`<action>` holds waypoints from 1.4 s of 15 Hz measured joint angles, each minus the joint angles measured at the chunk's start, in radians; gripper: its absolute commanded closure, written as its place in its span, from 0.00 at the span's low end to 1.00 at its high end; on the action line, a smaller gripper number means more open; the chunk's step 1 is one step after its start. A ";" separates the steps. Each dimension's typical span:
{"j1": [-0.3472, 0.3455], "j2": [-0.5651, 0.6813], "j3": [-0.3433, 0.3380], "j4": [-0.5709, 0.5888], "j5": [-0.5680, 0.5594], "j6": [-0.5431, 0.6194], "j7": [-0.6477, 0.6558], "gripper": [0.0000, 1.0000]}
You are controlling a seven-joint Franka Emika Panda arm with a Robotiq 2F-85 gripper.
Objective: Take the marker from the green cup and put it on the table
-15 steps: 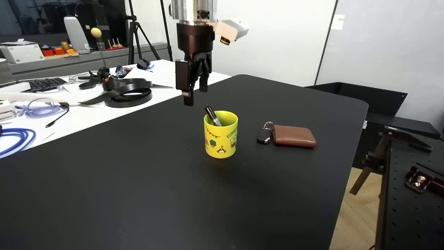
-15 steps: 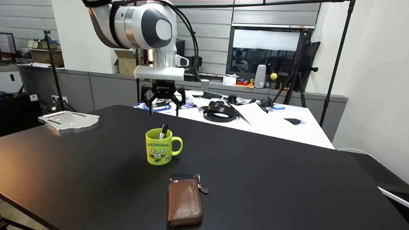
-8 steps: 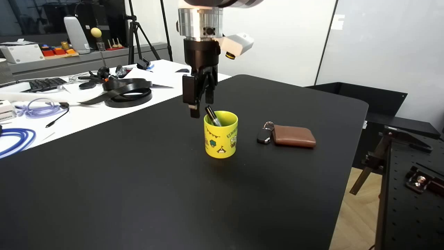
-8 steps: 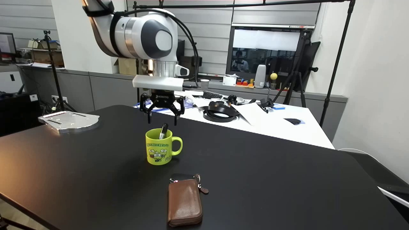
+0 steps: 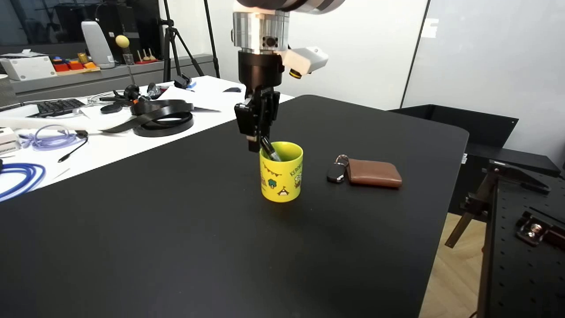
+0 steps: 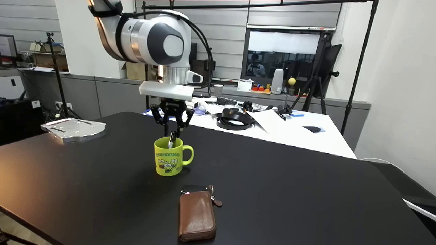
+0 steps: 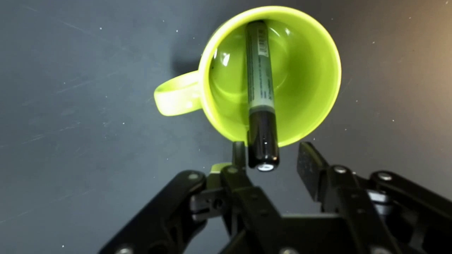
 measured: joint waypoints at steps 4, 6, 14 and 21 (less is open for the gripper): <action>-0.011 -0.013 0.000 -0.020 0.015 0.025 0.000 0.95; -0.014 -0.024 0.000 -0.034 0.015 0.037 0.001 0.95; -0.007 -0.144 -0.004 -0.089 -0.011 0.030 0.019 0.95; -0.001 -0.299 -0.023 -0.101 -0.024 -0.089 0.038 0.95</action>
